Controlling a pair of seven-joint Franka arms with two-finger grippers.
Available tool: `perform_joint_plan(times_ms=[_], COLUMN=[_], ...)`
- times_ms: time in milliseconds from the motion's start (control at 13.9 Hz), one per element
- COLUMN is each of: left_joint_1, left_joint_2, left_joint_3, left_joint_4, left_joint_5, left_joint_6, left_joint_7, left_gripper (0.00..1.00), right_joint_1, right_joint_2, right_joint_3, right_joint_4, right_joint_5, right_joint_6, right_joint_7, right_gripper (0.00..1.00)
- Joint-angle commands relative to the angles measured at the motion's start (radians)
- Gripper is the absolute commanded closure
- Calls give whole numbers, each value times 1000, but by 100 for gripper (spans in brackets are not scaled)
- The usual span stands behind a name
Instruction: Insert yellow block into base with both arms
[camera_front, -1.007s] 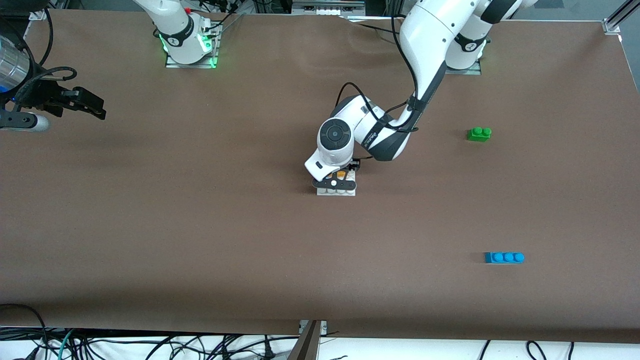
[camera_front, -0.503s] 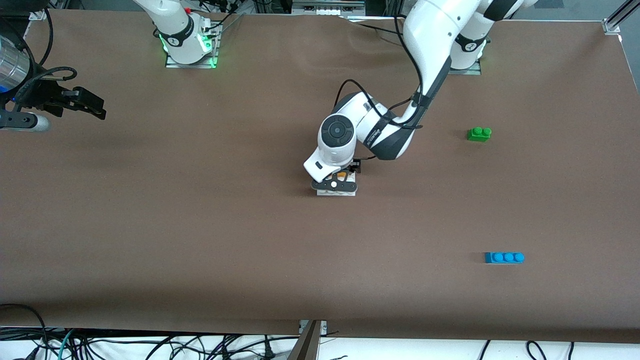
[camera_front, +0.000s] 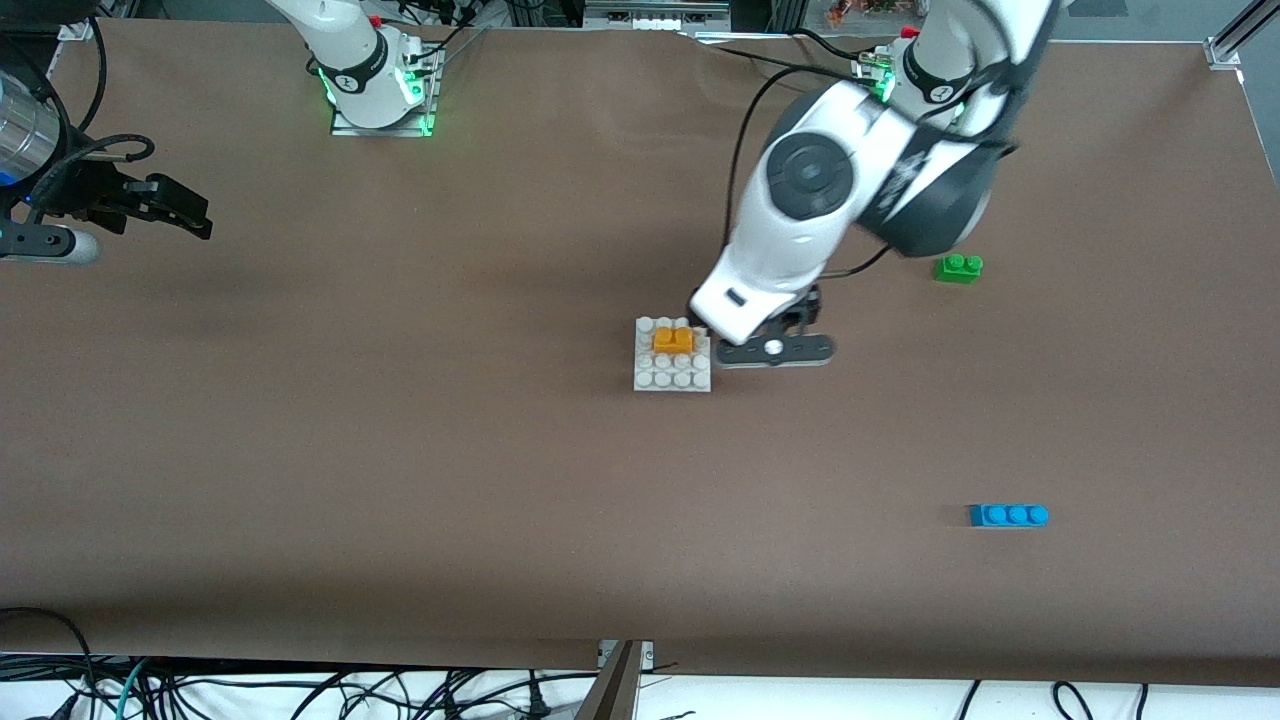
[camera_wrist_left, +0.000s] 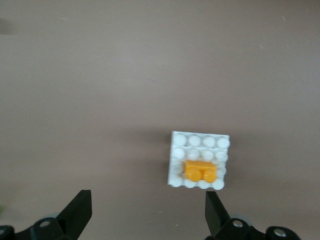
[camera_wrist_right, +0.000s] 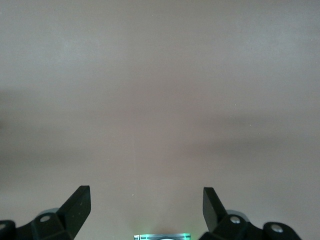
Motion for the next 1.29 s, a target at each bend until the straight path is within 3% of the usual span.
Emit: perform_joint_plan(times_ms=[0, 288, 575, 935, 1078, 1222], left_joint_1=[131, 343, 470, 495, 491, 486], left_joint_2=[-133, -276, -394, -445, -466, -480], left_joint_3=[-44, -75, -73, -60, 1, 14], left_joint_4=[-41, -110, -274, -326, -340, -356], left_joint_5=[15, 17, 17, 9, -67, -69], left_joint_6=[-66, -162, -143, -109, -123, -124], left_joint_7=[106, 421, 498, 548, 548, 552], left_gripper=[0, 0, 0, 0, 0, 0], right_joint_1=[-9, -9, -10, -10, -9, -9], right_joint_2=[4, 4, 4, 4, 4, 4], right_joint_3=[4, 4, 4, 6, 6, 6], right_joint_4=[19, 19, 16, 20, 20, 20], right_joint_5=[0, 0, 0, 1, 1, 3], right_joint_6=[-20, -20, -20, -10, -10, -7], right_joint_7=[-20, -20, -21, -13, -10, -17], right_gripper=[1, 1, 1, 1, 1, 1])
